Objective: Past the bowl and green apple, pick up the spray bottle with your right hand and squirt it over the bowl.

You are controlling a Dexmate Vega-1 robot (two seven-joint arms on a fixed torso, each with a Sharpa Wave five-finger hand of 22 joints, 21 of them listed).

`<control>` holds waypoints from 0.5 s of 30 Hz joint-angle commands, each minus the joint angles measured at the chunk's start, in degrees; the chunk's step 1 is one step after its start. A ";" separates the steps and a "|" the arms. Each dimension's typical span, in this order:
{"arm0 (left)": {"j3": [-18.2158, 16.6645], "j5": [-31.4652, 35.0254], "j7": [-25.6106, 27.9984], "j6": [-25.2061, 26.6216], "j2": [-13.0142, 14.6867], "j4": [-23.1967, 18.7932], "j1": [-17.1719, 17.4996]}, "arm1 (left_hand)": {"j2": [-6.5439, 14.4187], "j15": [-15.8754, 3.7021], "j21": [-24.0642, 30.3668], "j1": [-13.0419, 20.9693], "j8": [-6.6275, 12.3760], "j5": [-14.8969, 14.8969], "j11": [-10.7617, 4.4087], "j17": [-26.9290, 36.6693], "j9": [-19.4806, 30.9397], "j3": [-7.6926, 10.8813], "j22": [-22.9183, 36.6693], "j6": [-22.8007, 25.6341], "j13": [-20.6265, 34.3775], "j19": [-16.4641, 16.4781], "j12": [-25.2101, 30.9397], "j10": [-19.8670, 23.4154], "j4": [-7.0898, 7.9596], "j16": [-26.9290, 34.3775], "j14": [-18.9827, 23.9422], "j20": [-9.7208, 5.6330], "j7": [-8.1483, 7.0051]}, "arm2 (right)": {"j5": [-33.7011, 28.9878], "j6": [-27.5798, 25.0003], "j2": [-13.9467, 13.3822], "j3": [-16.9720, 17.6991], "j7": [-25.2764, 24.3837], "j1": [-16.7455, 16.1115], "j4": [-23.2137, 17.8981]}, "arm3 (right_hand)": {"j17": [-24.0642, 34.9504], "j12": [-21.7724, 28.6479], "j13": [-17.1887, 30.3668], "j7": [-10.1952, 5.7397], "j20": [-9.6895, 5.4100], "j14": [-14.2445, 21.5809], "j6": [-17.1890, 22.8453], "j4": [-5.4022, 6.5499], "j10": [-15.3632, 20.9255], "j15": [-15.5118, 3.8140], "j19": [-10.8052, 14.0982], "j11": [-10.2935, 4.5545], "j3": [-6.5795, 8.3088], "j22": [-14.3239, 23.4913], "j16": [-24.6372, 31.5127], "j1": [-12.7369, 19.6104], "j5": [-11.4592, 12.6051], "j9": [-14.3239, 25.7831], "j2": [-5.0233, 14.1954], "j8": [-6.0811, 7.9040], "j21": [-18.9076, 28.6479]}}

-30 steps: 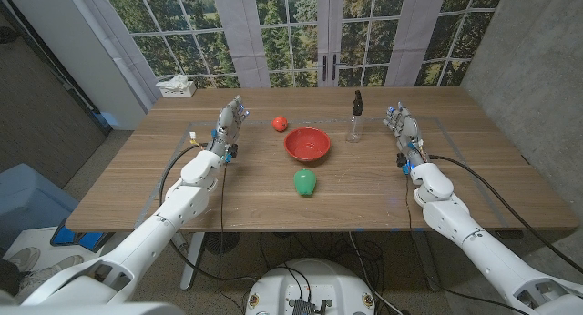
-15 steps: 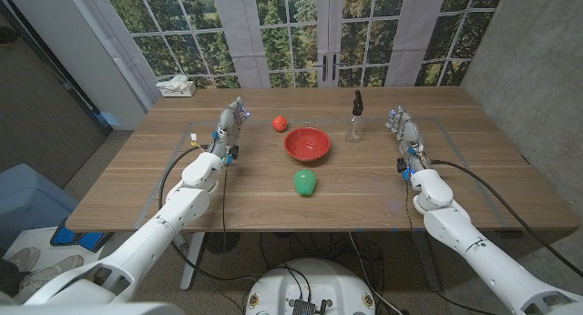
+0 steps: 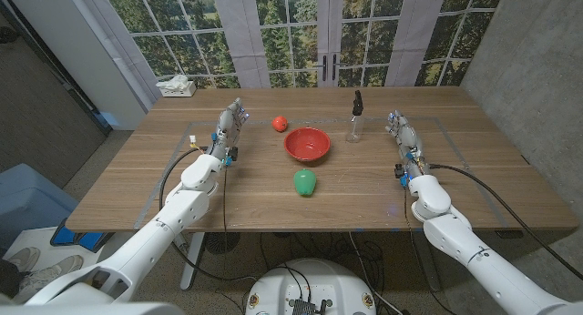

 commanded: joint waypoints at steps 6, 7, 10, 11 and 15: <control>0.00 -0.14 -0.49 -0.06 0.27 -0.62 0.50 | 5.41 -2.37 -0.34 0.20 0.15 0.57 0.05 0.29 0.27 0.08 0.07 -0.39 0.17 -2.29 0.17 -3.82 0.47 0.21 -6.66 -4.98 0.06 | -8.36 -0.36 0.45 -0.09 -8.27 -3.54 -3.69 | -0.06 0.37 -0.10 -0.69 -1.65 0.28 0.28 -0.12 0.28 -0.87 0.90 -0.29 0.02 0.16 0.77 -0.62 -0.04 0.32 1.20 0.16 -0.46; 0.02 -0.07 -0.43 -0.08 0.29 -0.70 0.56 | 5.40 -2.40 -0.35 0.20 0.15 0.57 0.05 0.29 0.27 0.08 0.07 -0.40 0.17 -2.29 0.17 -3.82 0.48 0.21 -6.67 -4.98 0.07 | -8.58 -0.66 0.52 -0.04 -8.68 -3.73 -3.99 | -0.08 0.39 -0.13 -0.72 -1.66 0.31 0.28 -0.12 0.34 -0.89 0.94 -0.30 -0.02 0.16 0.80 -0.68 -0.04 0.32 1.15 0.15 -0.51; 0.02 -0.05 -0.34 -0.08 0.34 -1.00 0.75 | 5.40 -2.38 -0.43 0.19 0.14 0.59 0.06 0.29 0.27 0.08 0.07 -0.45 0.17 -2.30 0.15 -3.89 0.50 0.22 -6.65 -5.00 0.09 | -9.21 -1.22 0.42 -0.02 -9.22 -4.21 -4.57 | -0.19 0.39 -0.18 -0.84 -1.71 0.32 0.30 -0.31 0.34 -0.92 1.06 -0.30 0.04 0.16 0.78 -0.53 -0.02 0.32 1.12 0.15 -0.58; 0.02 0.05 -0.13 -0.01 0.41 -1.22 0.87 | 5.39 -2.38 -0.46 0.19 0.14 0.59 0.04 0.29 0.27 0.07 0.07 -0.47 0.17 -2.30 0.14 -3.92 0.51 0.21 -6.67 -4.99 0.10 | -9.90 -1.96 0.33 -0.04 -9.91 -4.42 -5.03 | -0.29 0.39 -0.22 -0.90 -1.75 0.32 0.32 -0.47 0.36 -0.98 1.12 -0.32 0.10 0.16 0.77 -0.39 0.01 0.32 1.14 0.15 -0.68; -0.02 0.10 0.07 -0.09 0.47 -1.65 1.23 | 5.39 -2.39 -0.54 0.19 0.13 0.61 0.04 0.29 0.27 0.07 0.07 -0.51 0.17 -2.32 0.13 -3.95 0.51 0.19 -6.71 -5.02 0.10 | -12.06 -3.31 0.18 -0.18 -11.74 -5.14 -6.16 | -0.57 0.31 -0.36 -1.16 -1.67 0.26 0.00 -0.99 0.19 -1.10 1.40 -0.48 0.32 0.16 0.72 0.08 0.08 0.31 1.22 0.01 -0.94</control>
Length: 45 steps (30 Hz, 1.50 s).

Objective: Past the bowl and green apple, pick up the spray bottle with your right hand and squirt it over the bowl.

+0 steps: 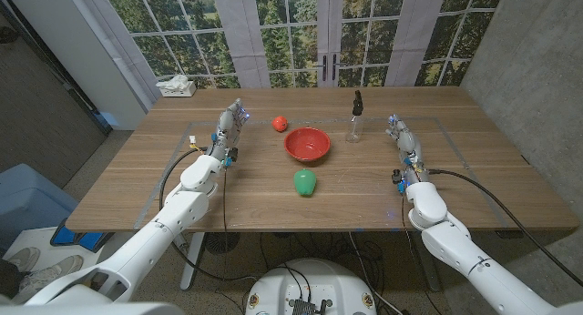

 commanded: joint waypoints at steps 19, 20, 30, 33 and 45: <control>-0.18 -0.16 -0.19 -1.46 0.06 -1.28 1.87 | 5.36 -2.34 -0.60 0.22 0.13 0.23 0.05 0.25 0.27 0.30 0.09 -0.69 0.18 -2.30 0.10 -4.10 0.27 0.11 -6.96 -5.01 0.15 | -18.84 -20.61 -2.03 -2.76 -14.99 -3.58 -12.63 | -3.39 -0.72 -1.26 -2.51 -0.04 -4.66 -8.48 -7.51 -7.39 -2.07 -0.51 -2.63 1.51 0.27 -0.99 6.48 0.15 0.14 -1.04 -1.03 -4.94; -0.23 -0.17 -0.19 -1.59 0.08 -1.31 1.99 | 5.36 -2.32 -0.62 0.23 0.13 0.23 0.08 0.24 0.27 0.29 0.09 -0.71 0.18 -2.31 0.08 -4.17 0.27 0.12 -6.96 -5.01 0.12 | -19.78 -22.06 -1.96 -3.02 -15.80 -3.60 -13.18 | -3.88 -0.70 -1.32 -2.23 0.16 -5.08 -9.45 -8.54 -8.10 -1.81 -0.44 -2.57 1.53 0.27 -1.03 7.46 0.06 0.14 -1.80 -1.01 -5.45; -0.62 -0.47 -0.09 -1.90 0.35 -1.86 2.85 | 5.31 -2.30 -0.79 0.25 0.13 0.26 0.01 0.23 0.27 0.28 0.09 -0.79 0.18 -2.26 0.10 -4.17 0.23 0.11 -6.97 -4.97 0.08 | -23.89 -31.32 -1.37 -5.08 -18.88 -2.94 -16.11 | -6.52 -1.03 -1.38 -1.25 3.56 -9.41 -15.10 -10.11 -15.48 1.79 -0.85 -1.57 -0.26 0.38 -1.28 11.60 0.54 0.30 -8.24 -0.69 -9.20; -0.74 -0.39 0.15 -1.90 0.53 -2.20 3.15 | 5.32 -2.22 -0.89 0.26 0.12 0.28 0.03 0.21 0.27 0.29 0.10 -0.85 0.18 -2.27 0.09 -4.20 0.22 0.11 -6.98 -4.88 0.13 | -23.32 -33.80 -1.28 -5.48 -18.14 -2.51 -16.94 | -7.15 -1.10 -1.38 -0.35 4.09 -12.15 -18.08 -9.63 -19.02 2.80 -2.26 -1.40 -1.20 0.44 -1.48 12.47 1.33 0.35 -9.79 -1.00 -11.07; -1.08 -0.50 0.40 -2.02 0.79 -2.62 3.68 | 5.31 -1.87 -1.23 0.31 0.06 0.34 0.00 0.18 0.27 0.28 0.12 -1.21 0.18 -2.25 0.10 -4.26 0.16 0.10 -7.00 -4.75 0.37 | -24.99 -33.54 -0.96 -7.61 -19.90 -0.08 -14.75 | -6.80 0.09 -0.87 2.53 6.69 -14.89 -20.82 -7.90 -22.60 5.01 -3.13 0.85 -3.18 0.71 -0.10 12.24 2.81 0.52 -10.12 -0.22 -13.76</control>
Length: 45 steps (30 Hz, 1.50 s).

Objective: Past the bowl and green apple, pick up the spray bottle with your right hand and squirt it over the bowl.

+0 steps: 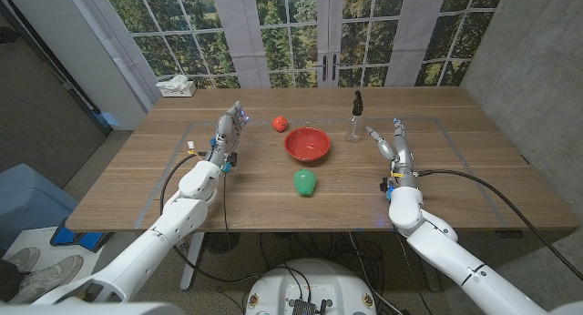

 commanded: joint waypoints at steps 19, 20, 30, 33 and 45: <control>-0.25 -0.45 -0.08 -0.15 -0.26 0.76 -0.12 | 5.28 -1.82 -0.76 0.33 0.13 0.41 0.20 0.18 0.28 0.25 0.16 -0.47 0.19 -2.10 0.12 -4.32 0.12 0.12 -6.96 -4.68 0.33 | -4.75 -3.26 1.20 -5.37 -1.69 7.60 5.87 | 0.77 1.52 0.78 2.10 -3.02 0.66 1.33 -0.53 0.95 -0.67 1.99 1.31 -0.83 0.17 1.18 2.13 1.41 0.41 0.02 1.43 -1.00; -0.25 -0.45 -0.07 -0.14 -0.26 0.75 -0.11 | 5.28 -1.83 -0.79 0.34 0.13 0.41 0.17 0.18 0.27 0.25 0.16 -0.49 0.19 -2.10 0.13 -4.31 0.12 0.12 -6.96 -4.69 0.33 | -4.72 -3.28 1.18 -5.40 -1.72 7.62 5.87 | 0.77 1.55 0.79 2.12 -2.99 0.69 1.39 -0.50 1.04 -0.67 2.01 1.28 -0.85 0.17 1.20 2.14 1.41 0.41 0.05 1.44 -1.03; -0.14 -0.52 -0.31 -0.14 -0.54 1.45 -0.66 | 5.26 -1.77 -1.07 0.40 0.14 0.44 0.13 0.14 0.27 0.25 0.18 -0.57 0.19 -2.05 0.11 -4.41 0.01 0.09 -7.01 -4.66 0.39 | -3.98 -0.68 1.26 -6.43 0.04 10.42 9.32 | 0.82 1.87 0.86 1.34 -2.84 1.06 1.99 -0.08 1.96 -1.06 2.27 0.55 -1.07 0.17 1.45 2.13 1.48 0.40 0.68 1.57 -1.39; -0.15 -0.38 -0.17 -0.23 -0.55 1.46 -0.66 | 5.27 -1.81 -1.14 0.43 0.15 0.44 0.15 0.13 0.27 0.25 0.18 -0.58 0.19 -2.01 0.11 -4.44 -0.03 0.07 -7.06 -4.68 0.37 | -4.26 -0.26 1.51 -6.74 -0.36 10.95 10.15 | 0.84 1.89 0.87 1.24 -2.93 1.11 2.07 0.00 2.03 -1.10 2.40 0.49 -1.09 0.17 1.49 2.12 1.48 0.39 0.82 1.57 -1.41; -0.19 -0.07 0.40 0.07 -0.25 0.80 -0.38 | 5.36 -2.00 -1.41 0.53 0.18 0.48 0.18 0.10 0.27 0.28 0.20 -0.62 0.19 -1.87 0.13 -4.43 -0.14 0.02 -7.19 -4.83 0.31 | -4.11 1.58 1.85 -7.86 1.17 14.25 14.15 | 0.95 1.92 0.91 0.87 -3.24 1.45 2.59 0.45 2.32 -1.11 2.76 0.36 -1.22 0.17 1.72 1.87 1.42 0.34 1.63 1.63 -1.60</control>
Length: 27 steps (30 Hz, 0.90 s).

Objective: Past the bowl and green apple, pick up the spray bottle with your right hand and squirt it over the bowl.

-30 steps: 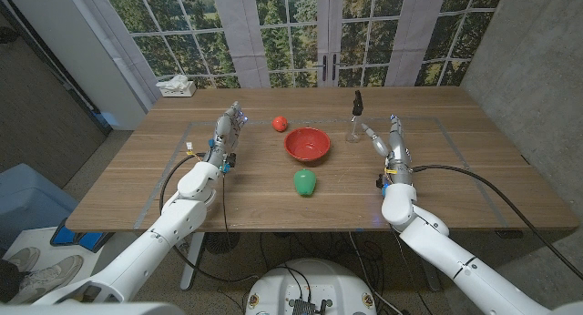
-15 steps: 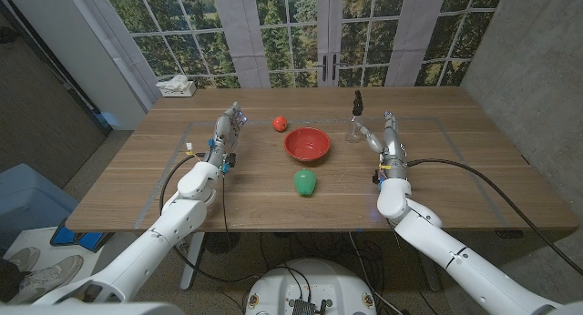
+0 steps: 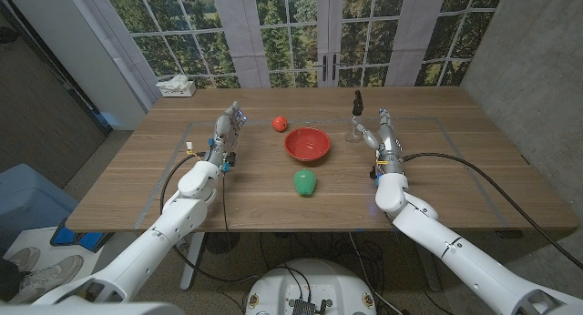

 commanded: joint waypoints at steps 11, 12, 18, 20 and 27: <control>-0.15 0.87 1.65 0.26 0.44 -1.76 0.88 | 5.28 -2.01 -0.36 0.60 0.20 0.48 0.20 0.08 0.27 0.27 0.21 -0.55 0.19 -1.78 0.14 -4.46 -0.26 0.02 -7.20 -4.93 0.15 | -0.06 1.99 0.76 -1.97 1.72 5.20 6.25 | 0.27 0.29 0.14 -0.24 -0.26 0.53 0.79 0.51 0.66 0.00 0.63 0.09 -0.10 0.18 0.56 -0.28 0.07 0.06 1.49 0.44 -0.55; -0.16 0.85 1.65 0.27 0.45 -1.83 0.90 | 5.26 -2.02 -0.37 0.61 0.20 0.48 0.19 0.07 0.27 0.26 0.21 -0.54 0.19 -1.76 0.14 -4.47 -0.28 0.02 -7.20 -4.97 0.19 | 0.22 2.45 0.71 -2.03 2.13 5.40 6.56 | 0.27 0.29 0.14 -0.27 -0.23 0.55 0.78 0.51 0.67 0.00 0.61 0.09 -0.10 0.18 0.57 -0.29 0.07 0.06 1.50 0.44 -0.56; -0.08 0.96 1.93 0.38 0.32 -1.97 0.91 | 5.22 -2.04 -0.50 0.64 0.21 0.48 0.20 0.06 0.27 0.24 0.21 -0.54 0.19 -1.72 0.16 -4.45 -0.36 0.02 -7.19 -5.02 0.19 | 0.46 3.30 1.31 -2.49 2.27 6.62 8.44 | 0.30 0.28 0.15 -0.27 -0.14 0.61 0.87 0.56 0.73 0.00 0.69 0.12 -0.19 0.18 0.61 -0.32 0.03 0.05 1.62 0.43 -0.64; -0.09 1.04 2.20 0.57 0.37 -2.18 0.97 | 5.22 -2.03 -0.53 0.65 0.22 0.48 0.17 0.06 0.27 0.24 0.21 -0.51 0.19 -1.69 0.16 -4.43 -0.37 0.02 -7.19 -5.03 0.20 | 0.59 3.19 1.49 -2.70 2.62 7.13 9.06 | 0.31 0.28 0.15 -0.22 -0.07 0.66 0.87 0.57 0.77 0.08 0.72 0.12 -0.22 0.18 0.64 -0.32 0.02 0.05 1.65 0.41 -0.66; -0.10 1.13 2.59 0.78 0.34 -2.34 1.06 | 5.21 -1.99 -0.66 0.68 0.23 0.48 0.17 0.05 0.27 0.23 0.22 -0.49 0.19 -1.65 0.17 -4.44 -0.43 0.02 -7.19 -5.05 0.20 | 1.44 3.92 2.01 -2.90 2.93 7.88 10.43 | 0.36 0.25 0.17 -0.17 0.09 0.71 0.95 0.62 0.84 0.15 0.72 0.13 -0.44 0.19 0.68 -0.42 -0.05 0.04 1.68 0.37 -0.83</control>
